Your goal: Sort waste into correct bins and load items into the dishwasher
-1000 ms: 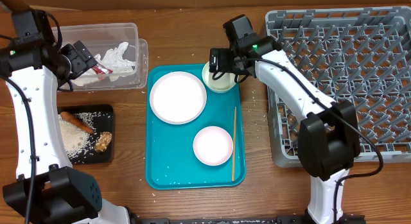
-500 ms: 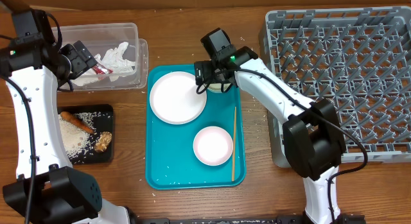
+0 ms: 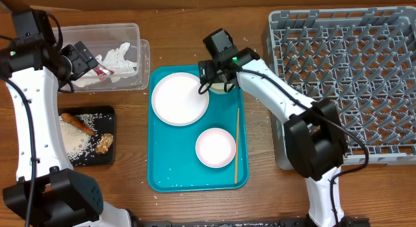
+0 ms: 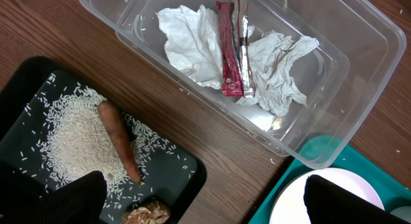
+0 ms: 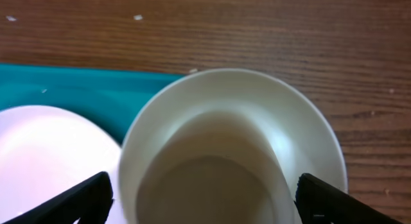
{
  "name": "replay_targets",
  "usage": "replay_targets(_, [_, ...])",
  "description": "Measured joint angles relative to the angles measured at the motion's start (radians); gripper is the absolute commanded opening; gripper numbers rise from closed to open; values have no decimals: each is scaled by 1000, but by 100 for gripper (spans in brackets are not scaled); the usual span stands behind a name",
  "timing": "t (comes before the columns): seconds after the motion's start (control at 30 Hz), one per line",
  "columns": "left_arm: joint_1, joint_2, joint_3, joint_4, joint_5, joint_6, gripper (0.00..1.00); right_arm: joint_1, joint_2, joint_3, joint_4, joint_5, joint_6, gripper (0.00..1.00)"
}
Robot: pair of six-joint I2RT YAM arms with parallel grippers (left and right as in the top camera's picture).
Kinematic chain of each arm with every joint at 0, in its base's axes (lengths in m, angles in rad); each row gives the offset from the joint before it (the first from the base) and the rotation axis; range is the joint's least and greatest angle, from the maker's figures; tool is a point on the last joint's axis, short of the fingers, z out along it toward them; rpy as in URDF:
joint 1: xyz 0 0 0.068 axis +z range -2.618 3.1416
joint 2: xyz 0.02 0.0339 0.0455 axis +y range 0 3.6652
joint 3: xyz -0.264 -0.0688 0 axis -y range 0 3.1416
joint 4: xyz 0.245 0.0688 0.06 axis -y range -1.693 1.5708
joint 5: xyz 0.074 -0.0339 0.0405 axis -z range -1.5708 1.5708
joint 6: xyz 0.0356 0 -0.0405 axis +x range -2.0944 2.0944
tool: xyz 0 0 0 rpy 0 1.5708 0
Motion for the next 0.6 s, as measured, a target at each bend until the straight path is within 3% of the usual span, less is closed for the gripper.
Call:
replay_targets(0.3, [0,0,0,0,0,0,100,0,27,0,-2,22,2,78])
replay_targets(0.43, [0,0,0,0,0,0,100,0,27,0,-7,25,1,68])
replay_targets(0.6, [0,0,0,0,0,0,100,0,27,19,-47,31,2,66])
